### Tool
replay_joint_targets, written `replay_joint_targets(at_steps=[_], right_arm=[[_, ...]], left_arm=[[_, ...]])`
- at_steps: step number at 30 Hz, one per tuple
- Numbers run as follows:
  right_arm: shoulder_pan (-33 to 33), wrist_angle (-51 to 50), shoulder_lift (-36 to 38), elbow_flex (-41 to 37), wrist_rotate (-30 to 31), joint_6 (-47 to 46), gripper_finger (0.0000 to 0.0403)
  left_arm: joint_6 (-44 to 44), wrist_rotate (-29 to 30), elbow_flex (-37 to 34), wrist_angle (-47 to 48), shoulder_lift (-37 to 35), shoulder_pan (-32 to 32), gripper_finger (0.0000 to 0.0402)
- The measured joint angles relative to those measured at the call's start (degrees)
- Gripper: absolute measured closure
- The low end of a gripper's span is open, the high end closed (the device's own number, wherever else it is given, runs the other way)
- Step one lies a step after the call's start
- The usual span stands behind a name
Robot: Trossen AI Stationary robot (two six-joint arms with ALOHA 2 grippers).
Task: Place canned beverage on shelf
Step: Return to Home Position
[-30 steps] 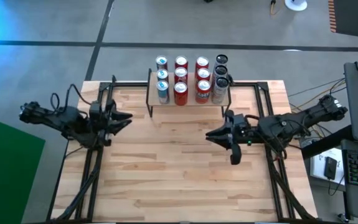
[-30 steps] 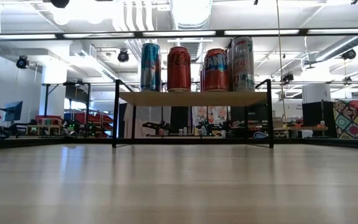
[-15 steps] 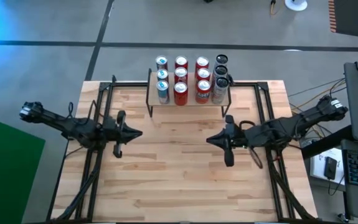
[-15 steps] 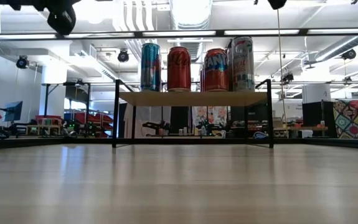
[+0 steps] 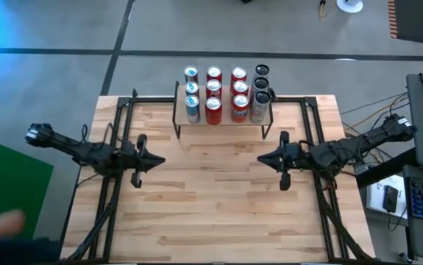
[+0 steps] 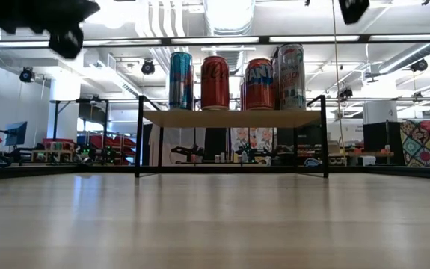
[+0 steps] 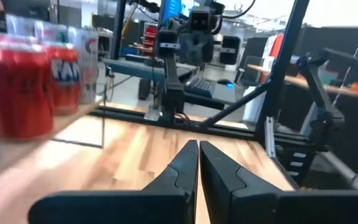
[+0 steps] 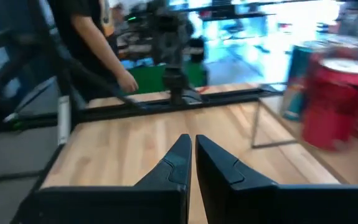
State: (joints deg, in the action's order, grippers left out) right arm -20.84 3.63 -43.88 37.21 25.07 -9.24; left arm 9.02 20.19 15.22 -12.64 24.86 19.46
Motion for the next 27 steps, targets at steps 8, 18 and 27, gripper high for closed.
replay_joint_targets(at_steps=[8, 18, 27], right_arm=[[0.1, 1.5, 0.7, -5.6, 3.1, -6.3, 0.0391], [0.1, 8.6, 3.7, -9.6, -1.1, -0.6, 0.0391], [0.1, -2.3, 15.6, -9.4, 2.0, -0.9, 0.0390]], left_arm=[[4.0, 1.6, -6.3, -5.6, 2.3, 0.0, 0.0402], [-5.5, 1.7, -6.4, -8.6, -1.1, 0.0, 0.0402], [-6.9, 1.4, -6.4, -1.6, -12.3, 0.0, 0.0401]])
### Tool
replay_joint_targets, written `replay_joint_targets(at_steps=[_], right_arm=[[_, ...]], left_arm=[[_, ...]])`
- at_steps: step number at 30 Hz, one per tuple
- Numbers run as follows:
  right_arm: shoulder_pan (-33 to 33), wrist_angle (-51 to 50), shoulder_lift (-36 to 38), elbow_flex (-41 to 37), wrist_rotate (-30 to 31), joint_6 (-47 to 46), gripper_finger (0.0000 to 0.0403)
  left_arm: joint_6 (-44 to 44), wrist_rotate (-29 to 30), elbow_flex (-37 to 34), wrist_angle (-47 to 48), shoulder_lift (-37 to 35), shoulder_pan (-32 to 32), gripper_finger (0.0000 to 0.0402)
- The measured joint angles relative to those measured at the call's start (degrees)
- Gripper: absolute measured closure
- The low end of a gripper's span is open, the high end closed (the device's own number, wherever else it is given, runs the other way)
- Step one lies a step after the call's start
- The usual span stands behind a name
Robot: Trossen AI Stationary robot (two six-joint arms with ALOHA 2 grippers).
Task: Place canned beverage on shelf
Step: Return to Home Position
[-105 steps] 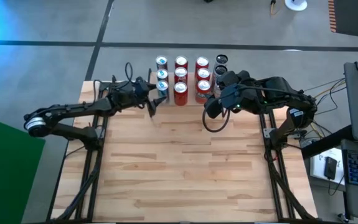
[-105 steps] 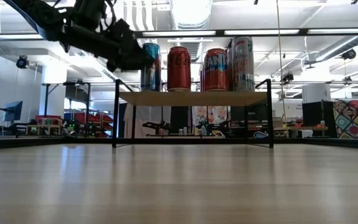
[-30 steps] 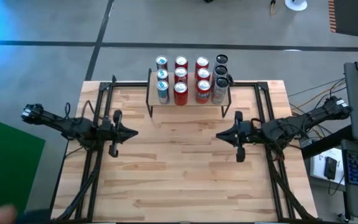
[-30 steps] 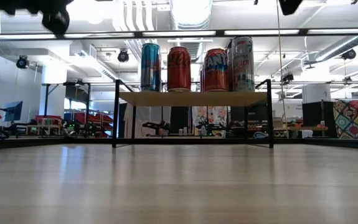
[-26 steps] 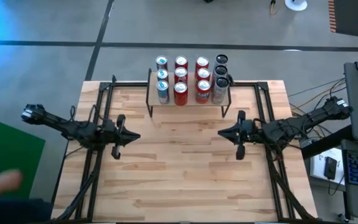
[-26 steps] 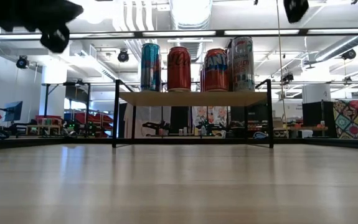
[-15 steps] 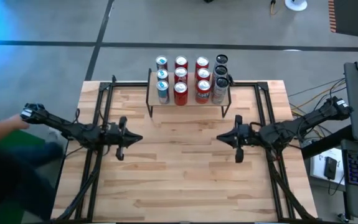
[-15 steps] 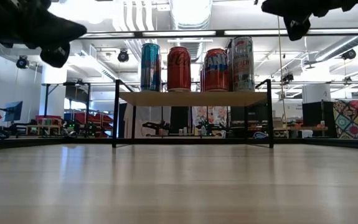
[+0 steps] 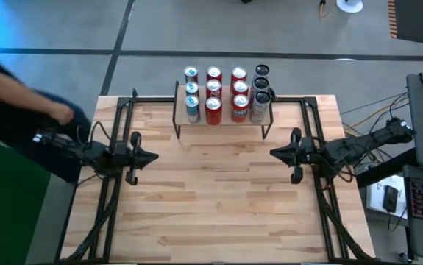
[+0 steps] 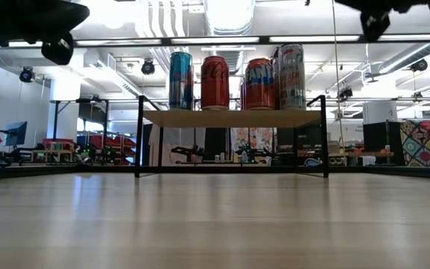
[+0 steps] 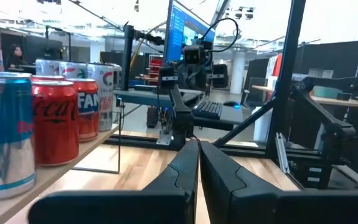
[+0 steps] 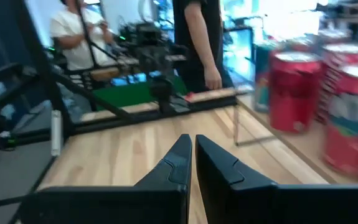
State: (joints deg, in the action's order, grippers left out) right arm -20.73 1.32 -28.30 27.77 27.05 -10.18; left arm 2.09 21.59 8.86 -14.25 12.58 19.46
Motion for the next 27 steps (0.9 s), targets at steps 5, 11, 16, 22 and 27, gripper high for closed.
replay_joint_targets(at_steps=[5, 11, 16, 22, 27], right_arm=[[0.0, -5.8, 4.3, -0.5, 0.7, -2.2, 0.0390], [0.0, -5.8, 5.9, -3.1, 0.6, -1.8, 0.0390], [0.0, -5.8, 7.9, -6.0, 0.6, -2.6, 0.0390], [0.0, -5.4, 13.6, -9.6, 0.5, -3.3, 0.0390], [0.0, -5.3, 20.5, -12.1, 0.5, -1.2, 0.0390]], left_arm=[[0.5, 0.0, 0.0, 6.4, -5.6, 0.0, 0.0401], [0.5, -0.1, 0.0, 12.7, -10.2, 0.0, 0.0401], [-0.7, -0.1, 0.5, 13.3, -12.6, 0.0, 0.0401], [-1.4, -0.1, 1.6, 19.9, -12.6, 0.0, 0.0401], [0.1, -0.1, 0.9, 20.0, -12.5, 0.0, 0.0401]])
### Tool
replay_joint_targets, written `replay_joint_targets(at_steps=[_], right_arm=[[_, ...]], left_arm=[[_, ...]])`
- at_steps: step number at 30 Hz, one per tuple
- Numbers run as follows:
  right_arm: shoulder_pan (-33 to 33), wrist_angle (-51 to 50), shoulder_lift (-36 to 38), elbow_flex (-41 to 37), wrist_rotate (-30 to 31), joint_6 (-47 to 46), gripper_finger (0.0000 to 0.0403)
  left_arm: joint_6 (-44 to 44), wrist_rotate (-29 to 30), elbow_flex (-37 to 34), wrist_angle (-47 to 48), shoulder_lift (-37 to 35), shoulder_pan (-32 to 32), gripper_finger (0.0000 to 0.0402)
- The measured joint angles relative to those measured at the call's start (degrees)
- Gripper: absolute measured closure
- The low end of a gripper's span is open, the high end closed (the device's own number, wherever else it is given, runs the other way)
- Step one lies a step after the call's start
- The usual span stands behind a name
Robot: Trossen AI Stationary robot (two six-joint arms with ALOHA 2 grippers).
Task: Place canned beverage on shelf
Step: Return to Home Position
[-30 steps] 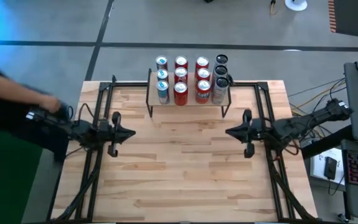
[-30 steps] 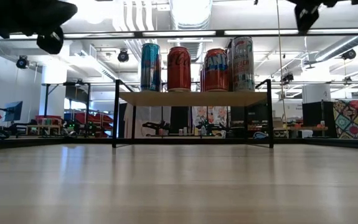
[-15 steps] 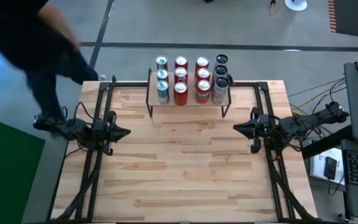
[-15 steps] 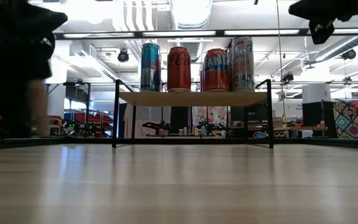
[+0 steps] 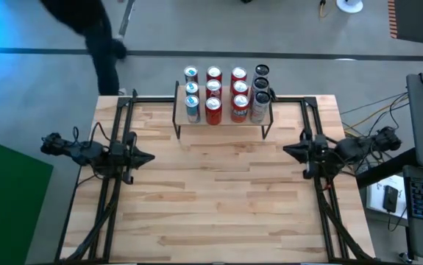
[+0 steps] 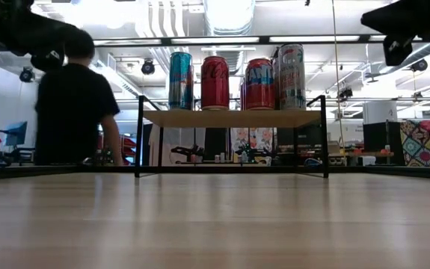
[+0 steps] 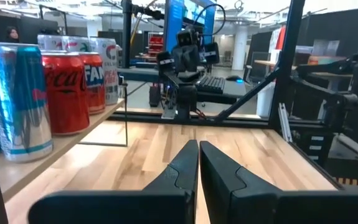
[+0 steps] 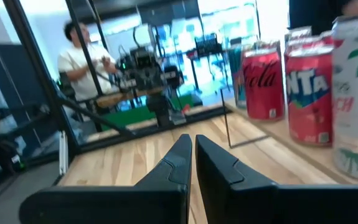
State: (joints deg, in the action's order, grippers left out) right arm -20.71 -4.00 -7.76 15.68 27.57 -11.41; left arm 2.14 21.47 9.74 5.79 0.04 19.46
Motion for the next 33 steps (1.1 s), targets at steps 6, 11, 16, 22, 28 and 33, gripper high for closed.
replay_joint_targets(at_steps=[6, 11, 16, 22, 28, 33], right_arm=[[0.0, 0.4, 7.7, -2.7, 0.1, 2.6, 0.0390], [0.0, 0.2, 7.0, -3.9, 1.0, 4.0, 0.0390], [0.0, 0.1, 7.0, -6.0, -0.9, 2.6, 0.0390], [0.0, 1.9, 7.1, -8.8, -2.7, 1.5, 0.0390], [0.0, 4.8, 7.3, -11.0, -3.8, 2.6, 0.0390], [0.0, 7.5, 7.4, -13.4, -3.7, 2.5, 0.0390]], left_arm=[[0.3, 0.0, -0.1, -0.1, 0.1, 0.0, 0.0401], [0.2, 2.0, -0.3, -0.3, 0.2, -0.1, 0.0401], [1.0, 3.0, -2.0, -2.7, 0.3, -0.2, 0.0401], [1.5, 3.0, -7.0, -12.6, 0.5, -0.2, 0.0401], [-0.7, 3.1, -7.3, -10.5, 0.4, -0.2, 0.0402], [-1.4, 3.1, -7.7, -7.4, 0.3, -0.2, 0.0401]])
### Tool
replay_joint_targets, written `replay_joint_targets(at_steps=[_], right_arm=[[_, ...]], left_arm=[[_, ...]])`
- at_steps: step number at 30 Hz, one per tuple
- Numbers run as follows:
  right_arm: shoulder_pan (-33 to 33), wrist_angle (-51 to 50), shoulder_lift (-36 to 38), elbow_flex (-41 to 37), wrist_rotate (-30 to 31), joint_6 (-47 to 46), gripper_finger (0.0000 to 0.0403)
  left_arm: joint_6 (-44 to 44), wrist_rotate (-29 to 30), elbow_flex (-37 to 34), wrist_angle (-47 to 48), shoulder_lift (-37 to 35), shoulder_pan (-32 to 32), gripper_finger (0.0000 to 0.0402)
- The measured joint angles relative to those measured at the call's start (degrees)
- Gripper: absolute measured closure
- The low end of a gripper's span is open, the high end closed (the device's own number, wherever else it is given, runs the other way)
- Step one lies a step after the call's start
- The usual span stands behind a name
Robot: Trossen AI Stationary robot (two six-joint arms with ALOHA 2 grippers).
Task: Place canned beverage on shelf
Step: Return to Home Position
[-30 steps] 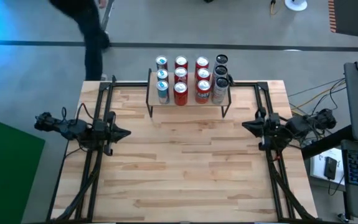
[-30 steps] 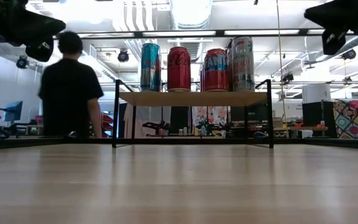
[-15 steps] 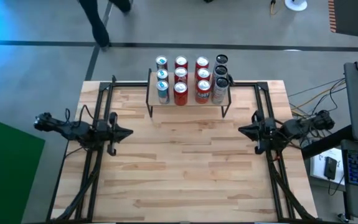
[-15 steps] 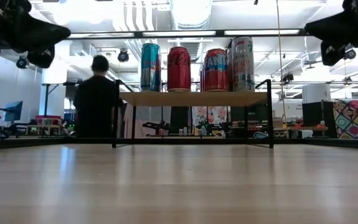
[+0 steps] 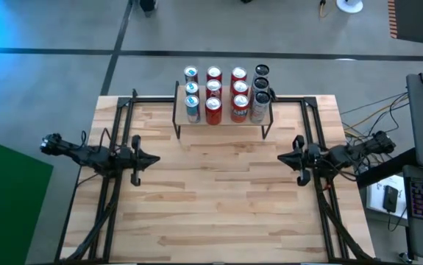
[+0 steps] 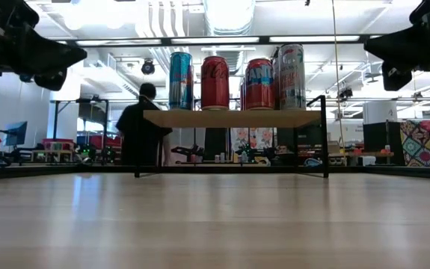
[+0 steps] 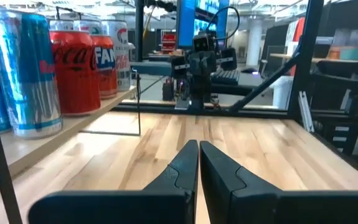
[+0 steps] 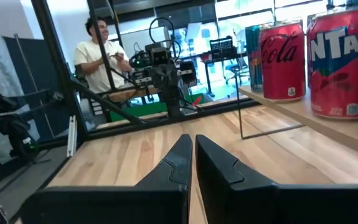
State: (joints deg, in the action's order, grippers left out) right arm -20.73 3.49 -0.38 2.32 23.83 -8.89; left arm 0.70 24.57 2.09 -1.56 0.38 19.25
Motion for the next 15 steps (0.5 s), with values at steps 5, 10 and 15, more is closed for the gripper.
replay_joint_targets(at_steps=[5, 10, 15], right_arm=[[0.0, 0.2, 0.0, -0.9, 0.0, 0.2, 0.0390], [0.0, 0.2, 0.0, -0.9, 0.1, 2.8, 0.0390], [0.0, 0.4, 0.4, -0.9, -3.4, 3.3, 0.0393]], left_arm=[[0.4, 0.0, 0.0, 1.6, 0.0, 0.0, 0.0401], [-1.6, 1.7, -0.3, 0.5, 0.0, 0.0, 0.0402], [-2.1, 3.6, 0.5, 2.3, -0.4, 0.0, 0.0401]])
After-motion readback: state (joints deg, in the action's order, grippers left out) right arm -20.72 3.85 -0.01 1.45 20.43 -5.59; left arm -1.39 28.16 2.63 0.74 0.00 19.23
